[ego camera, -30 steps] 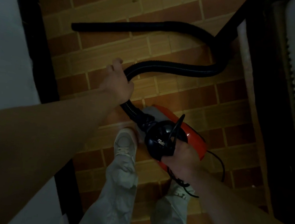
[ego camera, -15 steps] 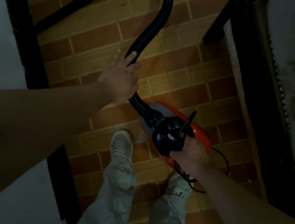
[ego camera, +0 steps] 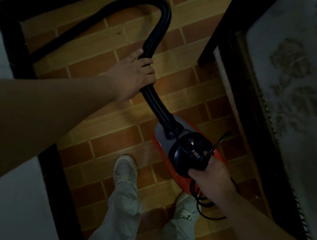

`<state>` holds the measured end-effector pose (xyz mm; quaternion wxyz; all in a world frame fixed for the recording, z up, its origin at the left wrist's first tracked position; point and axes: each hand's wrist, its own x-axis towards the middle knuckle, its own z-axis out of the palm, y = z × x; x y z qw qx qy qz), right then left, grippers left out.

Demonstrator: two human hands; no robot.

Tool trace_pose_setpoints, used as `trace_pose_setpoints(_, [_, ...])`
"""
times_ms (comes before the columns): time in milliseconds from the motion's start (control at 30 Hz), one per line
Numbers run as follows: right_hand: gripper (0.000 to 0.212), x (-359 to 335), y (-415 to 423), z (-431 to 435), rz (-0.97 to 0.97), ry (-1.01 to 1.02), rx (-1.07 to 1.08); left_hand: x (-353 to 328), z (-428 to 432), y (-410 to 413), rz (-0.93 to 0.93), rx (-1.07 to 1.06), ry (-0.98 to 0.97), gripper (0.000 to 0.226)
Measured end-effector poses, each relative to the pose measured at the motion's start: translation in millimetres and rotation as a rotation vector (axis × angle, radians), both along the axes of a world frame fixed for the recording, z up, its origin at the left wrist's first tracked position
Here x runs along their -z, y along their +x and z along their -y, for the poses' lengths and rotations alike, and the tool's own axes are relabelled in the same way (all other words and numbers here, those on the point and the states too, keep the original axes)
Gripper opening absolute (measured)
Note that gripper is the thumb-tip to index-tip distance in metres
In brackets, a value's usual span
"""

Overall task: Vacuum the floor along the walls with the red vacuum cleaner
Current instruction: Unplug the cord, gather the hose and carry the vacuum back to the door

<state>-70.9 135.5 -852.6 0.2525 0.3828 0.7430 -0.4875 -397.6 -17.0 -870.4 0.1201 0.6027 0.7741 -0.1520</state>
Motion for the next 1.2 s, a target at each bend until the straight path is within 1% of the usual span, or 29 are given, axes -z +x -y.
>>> trace_pose_setpoints(33, [0.035, -8, -2, -2, -0.009, 0.001, 0.028, -11, -7, -4, -0.012, 0.0, 0.023, 0.038])
trace_pose_setpoints(100, [0.034, -28, -5, -6, -0.018, -0.006, 0.072, -35, -20, -11, -0.025, 0.019, 0.091, 0.038])
trace_pose_setpoints(167, [0.024, -53, -10, -8, -0.033, -0.017, 0.118, -63, -30, -19, -0.03, 0.043, 0.154, 0.04])
trace_pose_setpoints(233, [0.011, -83, -15, -11, -0.056, -0.014, 0.157, -95, -39, -27, -0.03, 0.035, 0.171, 0.045])
trace_pose_setpoints(267, [0.01, -100, -17, -12, -0.066, -0.013, 0.172, -112, -43, -30, -0.037, 0.028, 0.168, 0.047])
trace_pose_setpoints(367, [0.016, -157, -25, -22, -0.088, -0.017, 0.218, -169, -55, -36, -0.051, 0.024, 0.188, 0.044])
trace_pose_setpoints(467, [0.023, -222, -31, -31, -0.117, 0.029, 0.202, -233, -66, -38, -0.03, -0.025, 0.212, 0.04])
trace_pose_setpoints(533, [0.025, -267, -33, -36, -0.134, 0.074, 0.191, -277, -73, -38, 0.027, -0.063, 0.245, 0.034])
trace_pose_setpoints(600, [0.019, -306, -33, -42, -0.158, 0.116, 0.182, -318, -77, -36, 0.149, -0.15, 0.262, 0.026])
trace_pose_setpoints(667, [0.011, -334, -31, -45, -0.174, 0.16, 0.178, -344, -79, -31, 0.262, -0.245, 0.241, 0.018])
trace_pose_setpoints(700, [0.011, -345, -30, -47, -0.181, 0.173, 0.179, -352, -79, -28, 0.311, -0.281, 0.239, 0.016])
trace_pose_setpoints(800, [0.019, -357, -21, -50, -0.163, 0.18, 0.163, -357, -82, -15, 0.478, -0.379, 0.208, 0.02])
trace_pose_setpoints(933, [0.013, -355, -5, -56, -0.161, 0.23, 0.169, -327, -80, 7, 0.646, -0.512, 0.12, 0.035])
trace_pose_setpoints(1000, [0.011, -352, 3, -61, -0.145, 0.241, 0.201, -309, -80, 19, 0.706, -0.561, 0.115, 0.044])
trace_pose_setpoints(1133, [0.016, -338, 17, -65, -0.095, 0.219, 0.218, -288, -84, 42, 0.78, -0.63, 0.14, 0.044])
trace_pose_setpoints(1200, [0.013, -326, 23, -64, -0.059, 0.212, 0.212, -273, -84, 50, 0.83, -0.638, 0.123, 0.049])
